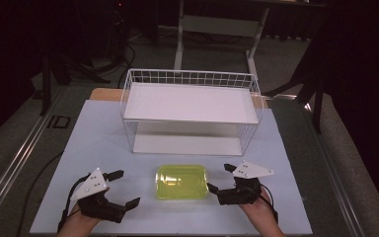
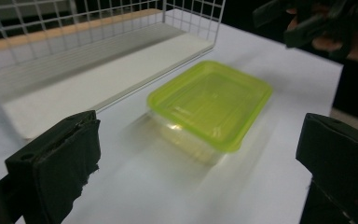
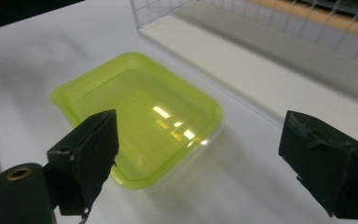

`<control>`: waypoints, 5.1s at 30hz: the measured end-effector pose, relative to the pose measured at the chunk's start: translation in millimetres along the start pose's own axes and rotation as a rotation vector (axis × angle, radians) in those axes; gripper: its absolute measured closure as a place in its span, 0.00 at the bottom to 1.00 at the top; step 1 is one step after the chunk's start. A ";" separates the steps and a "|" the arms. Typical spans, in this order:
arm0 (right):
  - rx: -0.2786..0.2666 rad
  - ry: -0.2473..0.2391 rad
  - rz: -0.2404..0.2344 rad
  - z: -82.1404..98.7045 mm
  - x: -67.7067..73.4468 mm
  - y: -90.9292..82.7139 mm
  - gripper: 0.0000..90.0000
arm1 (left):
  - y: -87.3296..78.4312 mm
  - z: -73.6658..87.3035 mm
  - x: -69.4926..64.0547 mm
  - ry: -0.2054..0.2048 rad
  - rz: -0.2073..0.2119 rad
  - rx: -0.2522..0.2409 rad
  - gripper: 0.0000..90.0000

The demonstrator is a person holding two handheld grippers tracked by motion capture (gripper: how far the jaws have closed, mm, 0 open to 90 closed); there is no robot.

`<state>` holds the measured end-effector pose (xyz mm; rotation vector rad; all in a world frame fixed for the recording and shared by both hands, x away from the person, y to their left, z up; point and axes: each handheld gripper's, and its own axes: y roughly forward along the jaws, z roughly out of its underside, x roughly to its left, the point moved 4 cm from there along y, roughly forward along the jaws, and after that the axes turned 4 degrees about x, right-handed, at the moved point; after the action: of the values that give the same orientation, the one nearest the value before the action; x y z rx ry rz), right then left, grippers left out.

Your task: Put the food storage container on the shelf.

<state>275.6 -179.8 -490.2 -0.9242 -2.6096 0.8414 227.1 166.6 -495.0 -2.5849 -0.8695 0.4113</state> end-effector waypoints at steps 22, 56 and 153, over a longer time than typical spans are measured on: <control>0.152 0.313 -0.208 -5.1 -13.0 28.5 0.13 | 59.3 -18.5 19.1 -0.335 0.030 0.151 0.01; 0.269 0.571 -0.238 17.4 -14.0 53.6 0.81 | 87.1 10.2 16.3 -0.601 0.161 0.371 0.82; -0.003 0.497 0.144 -30.9 -99.9 100.9 0.67 | 172.2 -57.4 91.5 -0.442 -0.156 0.158 0.66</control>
<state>414.9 -166.2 -529.2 -1.1611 -2.1376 0.5488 407.8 82.1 -534.1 -2.2949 -1.1215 0.9860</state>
